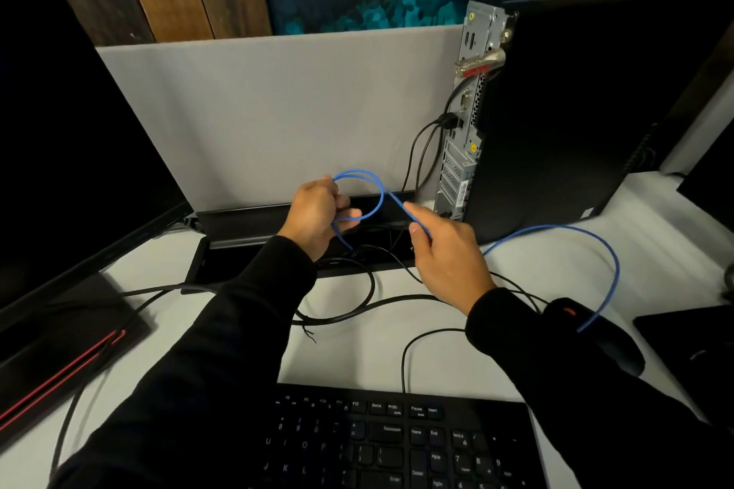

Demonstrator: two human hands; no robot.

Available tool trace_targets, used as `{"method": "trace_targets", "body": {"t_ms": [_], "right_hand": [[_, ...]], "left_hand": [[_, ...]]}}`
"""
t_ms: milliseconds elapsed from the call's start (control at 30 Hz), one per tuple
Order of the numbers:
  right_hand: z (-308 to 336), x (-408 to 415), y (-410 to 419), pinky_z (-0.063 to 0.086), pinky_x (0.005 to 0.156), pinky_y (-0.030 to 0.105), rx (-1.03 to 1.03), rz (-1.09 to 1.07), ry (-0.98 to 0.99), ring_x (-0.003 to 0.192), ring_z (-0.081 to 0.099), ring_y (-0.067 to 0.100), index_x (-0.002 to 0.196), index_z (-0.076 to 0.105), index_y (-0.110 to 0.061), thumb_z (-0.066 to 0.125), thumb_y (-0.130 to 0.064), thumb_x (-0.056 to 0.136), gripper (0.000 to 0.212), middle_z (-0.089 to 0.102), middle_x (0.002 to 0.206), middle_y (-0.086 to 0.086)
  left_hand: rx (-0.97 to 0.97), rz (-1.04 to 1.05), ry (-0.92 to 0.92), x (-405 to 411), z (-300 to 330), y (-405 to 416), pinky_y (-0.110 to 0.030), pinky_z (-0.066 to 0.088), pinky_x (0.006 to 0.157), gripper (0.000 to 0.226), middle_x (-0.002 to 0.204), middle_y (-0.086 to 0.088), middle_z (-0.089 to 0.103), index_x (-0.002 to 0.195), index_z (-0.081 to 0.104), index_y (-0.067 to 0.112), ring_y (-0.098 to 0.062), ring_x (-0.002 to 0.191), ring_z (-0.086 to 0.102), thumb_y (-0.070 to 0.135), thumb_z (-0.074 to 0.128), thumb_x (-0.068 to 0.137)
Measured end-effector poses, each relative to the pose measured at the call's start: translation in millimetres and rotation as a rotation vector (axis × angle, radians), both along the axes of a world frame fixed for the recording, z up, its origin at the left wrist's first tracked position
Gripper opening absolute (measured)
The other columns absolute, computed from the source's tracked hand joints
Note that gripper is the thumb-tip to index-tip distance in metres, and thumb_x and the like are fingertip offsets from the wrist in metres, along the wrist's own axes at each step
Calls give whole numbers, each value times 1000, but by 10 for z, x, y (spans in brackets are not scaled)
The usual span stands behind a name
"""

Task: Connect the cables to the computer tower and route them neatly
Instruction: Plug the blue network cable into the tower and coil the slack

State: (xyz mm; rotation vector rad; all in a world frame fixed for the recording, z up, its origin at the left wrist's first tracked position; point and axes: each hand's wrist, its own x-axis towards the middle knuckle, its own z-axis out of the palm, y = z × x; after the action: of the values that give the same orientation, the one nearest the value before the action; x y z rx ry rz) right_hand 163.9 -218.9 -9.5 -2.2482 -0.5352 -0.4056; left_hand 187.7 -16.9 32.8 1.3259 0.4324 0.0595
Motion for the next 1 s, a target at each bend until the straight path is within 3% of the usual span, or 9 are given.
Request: {"method": "trace_targets", "body": {"t_ms": [100,200,300,433,533,633,833,967,1000], "right_hand": [[-7,2,-8,57,72,44,-160,-2,18,79,63,23,130,66,-21,49,-18,104,31,68,89,5],[-54,-35,-48,57,69,45,-295,55,90,73,57,22,111,67,-28,49,-31,105,19,60,75,-5],[-56,-78,-104,57,71,43,-379,124,165,74,56,23,133,61,-35,42,-37,108,32,60,75,-8],[95,-139,-88,53,72,41,-505,231,134,86,60,28,151,44,-31,40,-31,108,43,63,94,5],[234,-157,-9,54,75,42,-587,272,13,90,61,26,134,58,-18,43,-20,106,32,57,97,1],[338,-149,65,55,76,47,-530,341,-78,85,59,25,107,68,-13,47,-18,104,22,52,94,-1],[525,12,103,55,76,41,-310,395,-161,82,56,15,100,75,-19,57,-15,100,19,55,92,-2],[518,-26,135,53,66,41,-140,295,-189,70,54,16,88,66,-19,70,-23,93,9,57,79,-2],[553,-23,125,52,64,39,-71,236,-159,66,54,16,85,59,-16,77,-26,88,20,56,73,-3]], "left_hand": [[-236,62,2,39,62,29,-32,52,73,31,52,6,48,82,46,17,-15,55,70,19,33,110],[-350,135,-27,13,88,49,-26,51,64,27,52,9,47,86,51,17,-6,36,43,12,38,108],[-357,119,-91,-41,80,32,-23,43,52,29,52,7,33,95,62,9,-10,40,21,16,36,108],[-158,14,-228,-96,-11,-68,-26,37,59,37,58,7,29,117,65,2,-11,48,25,17,32,109],[275,-84,-305,-145,-100,-122,-30,38,64,36,59,15,42,111,70,13,-8,53,36,30,40,101],[416,-124,-317,-262,-121,-251,-33,38,67,30,64,13,54,87,68,14,-12,64,46,33,45,89],[183,-306,-411,-459,-156,-398,-17,44,62,33,69,2,55,79,55,10,-7,65,51,-1,34,102],[235,-291,-415,-505,-178,-352,-24,42,63,40,68,3,50,76,50,13,-11,63,44,18,32,111],[307,-292,-428,-514,-212,-338,-27,40,64,40,70,2,48,77,50,15,-12,65,41,27,32,111]]}}
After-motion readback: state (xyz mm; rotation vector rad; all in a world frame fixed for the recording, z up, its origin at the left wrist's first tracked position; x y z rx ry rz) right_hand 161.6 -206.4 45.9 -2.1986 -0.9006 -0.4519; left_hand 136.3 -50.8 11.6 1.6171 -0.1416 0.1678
